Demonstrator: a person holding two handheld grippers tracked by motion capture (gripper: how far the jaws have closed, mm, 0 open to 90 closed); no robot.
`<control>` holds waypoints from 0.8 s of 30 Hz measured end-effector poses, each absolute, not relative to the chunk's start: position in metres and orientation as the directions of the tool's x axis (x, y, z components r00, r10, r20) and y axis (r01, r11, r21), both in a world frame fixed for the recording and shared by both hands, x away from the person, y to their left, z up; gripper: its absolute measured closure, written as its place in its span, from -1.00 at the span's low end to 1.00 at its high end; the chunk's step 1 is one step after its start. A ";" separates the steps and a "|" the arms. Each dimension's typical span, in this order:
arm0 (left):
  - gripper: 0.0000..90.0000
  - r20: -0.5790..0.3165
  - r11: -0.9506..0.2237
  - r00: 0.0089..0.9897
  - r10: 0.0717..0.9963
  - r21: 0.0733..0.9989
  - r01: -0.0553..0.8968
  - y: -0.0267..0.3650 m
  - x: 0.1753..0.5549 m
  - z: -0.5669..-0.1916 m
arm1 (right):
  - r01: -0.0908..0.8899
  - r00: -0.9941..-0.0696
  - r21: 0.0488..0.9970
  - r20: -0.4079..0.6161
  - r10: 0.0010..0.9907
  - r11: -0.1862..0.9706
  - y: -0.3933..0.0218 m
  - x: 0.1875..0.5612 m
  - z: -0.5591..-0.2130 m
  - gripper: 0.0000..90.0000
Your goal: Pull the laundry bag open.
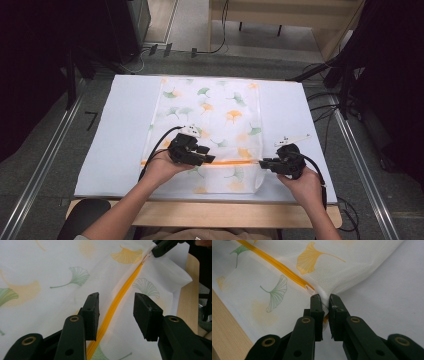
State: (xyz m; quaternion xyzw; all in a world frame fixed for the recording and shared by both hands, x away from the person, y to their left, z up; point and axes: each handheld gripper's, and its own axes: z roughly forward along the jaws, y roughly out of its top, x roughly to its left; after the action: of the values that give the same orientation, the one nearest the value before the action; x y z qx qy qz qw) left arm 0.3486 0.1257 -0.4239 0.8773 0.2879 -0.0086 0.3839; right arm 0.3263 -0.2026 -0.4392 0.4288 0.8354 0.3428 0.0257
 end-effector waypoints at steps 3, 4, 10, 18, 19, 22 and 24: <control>0.29 -0.226 -0.559 0.840 0.493 0.658 0.505 0.117 0.347 -0.424 | 0.700 -0.630 0.595 0.254 0.734 0.395 -0.202 0.326 -0.438 0.88; 0.30 -0.226 -0.559 0.840 0.493 0.658 0.505 0.117 0.347 -0.424 | 0.700 -0.631 0.597 0.258 0.731 0.393 -0.203 0.326 -0.437 0.88; 0.41 -0.259 -0.586 0.846 0.466 0.626 0.514 0.099 0.348 -0.427 | 0.700 -0.631 0.600 0.265 0.729 0.388 -0.203 0.326 -0.436 0.88; 0.61 -0.310 -0.563 0.839 0.448 0.631 0.534 0.080 0.346 -0.429 | 0.692 -0.639 0.606 0.261 0.724 0.393 -0.203 0.325 -0.435 0.88; 0.63 -0.302 -0.567 0.843 0.445 0.633 0.527 0.078 0.344 -0.429 | 0.695 -0.635 0.605 0.264 0.726 0.388 -0.203 0.325 -0.435 0.88; 0.64 -0.304 -0.571 0.847 0.435 0.635 0.521 0.072 0.344 -0.430 | 0.695 -0.634 0.605 0.264 0.726 0.387 -0.203 0.325 -0.434 0.88; 0.65 -0.314 -0.565 0.845 0.433 0.636 0.526 0.067 0.344 -0.432 | 0.692 -0.637 0.608 0.262 0.725 0.389 -0.203 0.325 -0.434 0.88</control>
State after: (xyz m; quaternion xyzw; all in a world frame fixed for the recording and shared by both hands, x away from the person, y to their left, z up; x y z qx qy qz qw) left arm 0.3439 0.0668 -0.4323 0.8824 0.2718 -0.0612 0.3791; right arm 0.3247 -0.2030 -0.4337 0.4254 0.8329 0.3531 0.0231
